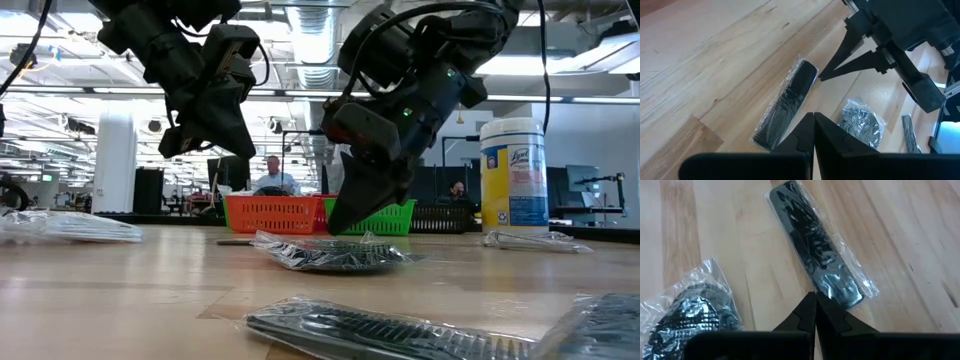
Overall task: Pick & Place Travel size toiletries
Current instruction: Put the black comb into the red bin
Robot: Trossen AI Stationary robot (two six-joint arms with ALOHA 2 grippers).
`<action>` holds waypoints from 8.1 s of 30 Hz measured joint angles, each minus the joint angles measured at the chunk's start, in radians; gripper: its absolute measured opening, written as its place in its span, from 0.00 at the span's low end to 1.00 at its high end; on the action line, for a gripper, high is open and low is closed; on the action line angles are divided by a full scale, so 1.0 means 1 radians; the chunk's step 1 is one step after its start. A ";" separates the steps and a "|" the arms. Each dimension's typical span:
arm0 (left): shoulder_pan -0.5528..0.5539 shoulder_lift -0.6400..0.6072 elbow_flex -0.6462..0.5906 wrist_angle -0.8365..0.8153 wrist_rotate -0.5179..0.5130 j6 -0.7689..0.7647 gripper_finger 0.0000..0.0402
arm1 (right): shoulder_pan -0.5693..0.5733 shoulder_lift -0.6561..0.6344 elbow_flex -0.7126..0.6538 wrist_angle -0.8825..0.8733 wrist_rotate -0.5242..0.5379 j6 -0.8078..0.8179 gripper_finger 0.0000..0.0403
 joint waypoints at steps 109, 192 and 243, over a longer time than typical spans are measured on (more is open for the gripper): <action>0.042 0.338 -0.110 0.405 0.372 0.023 0.01 | 0.054 0.001 -0.009 0.038 -0.133 0.136 0.08; -0.142 -0.061 -0.071 0.554 0.457 -0.053 0.00 | -0.095 -0.409 0.003 0.142 -0.581 0.435 0.59; -0.070 0.225 0.091 0.632 0.543 -0.032 0.01 | 0.005 -0.327 0.000 0.047 -0.708 0.394 0.31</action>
